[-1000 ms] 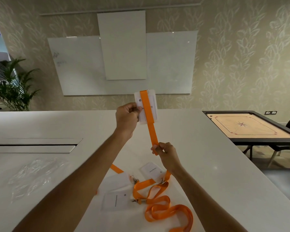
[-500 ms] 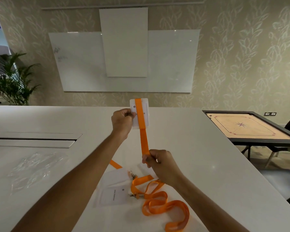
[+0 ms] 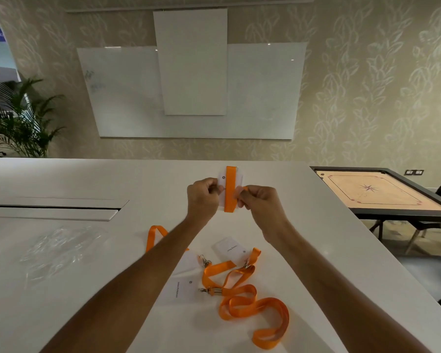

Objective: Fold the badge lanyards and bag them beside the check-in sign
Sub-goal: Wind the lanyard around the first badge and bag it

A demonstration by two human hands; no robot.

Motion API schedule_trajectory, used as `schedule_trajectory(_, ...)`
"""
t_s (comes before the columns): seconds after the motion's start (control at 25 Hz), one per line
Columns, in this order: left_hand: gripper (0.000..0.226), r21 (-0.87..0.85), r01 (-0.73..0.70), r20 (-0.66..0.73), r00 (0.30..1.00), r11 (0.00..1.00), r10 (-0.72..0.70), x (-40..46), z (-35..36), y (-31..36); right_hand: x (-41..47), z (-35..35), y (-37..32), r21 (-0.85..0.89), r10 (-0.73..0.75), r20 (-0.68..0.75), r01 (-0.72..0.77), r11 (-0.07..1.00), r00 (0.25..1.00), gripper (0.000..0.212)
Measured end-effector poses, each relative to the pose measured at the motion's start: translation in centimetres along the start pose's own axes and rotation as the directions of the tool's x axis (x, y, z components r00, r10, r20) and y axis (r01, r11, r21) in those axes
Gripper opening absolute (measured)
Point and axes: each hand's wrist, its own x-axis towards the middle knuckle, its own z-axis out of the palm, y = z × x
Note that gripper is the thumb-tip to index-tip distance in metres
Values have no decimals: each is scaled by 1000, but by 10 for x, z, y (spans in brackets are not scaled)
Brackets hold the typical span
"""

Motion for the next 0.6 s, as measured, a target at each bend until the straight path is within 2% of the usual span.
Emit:
schedule_trajectory(0.12,15,-19,-12,69,998,1000,13,-8,5,3,15,0,5,67,39,-132,-30,997,990,33)
schedule_trajectory(0.24,12,-89,4,109,994,996,6,-14,10,7,24,0,14,74,41,-197,-27,997,979,32)
schedule_trajectory(0.32,11,-113,22,115,993,993,-9,-18,11,6,26,0,20,-35,-23,-221,15,999,975,25)
schedule_trajectory(0.4,12,-120,72,133,989,990,-56,-22,12,3,27,-3,24,-217,-148,-223,99,971,963,14)
schedule_trajectory(0.52,10,-120,149,157,979,982,-129,-28,14,-3,30,-11,28,-448,-300,-141,210,869,943,30)
schedule_trajectory(0.6,10,-101,166,158,976,981,-148,-31,14,-5,31,-14,32,-549,-344,-99,237,801,934,31)
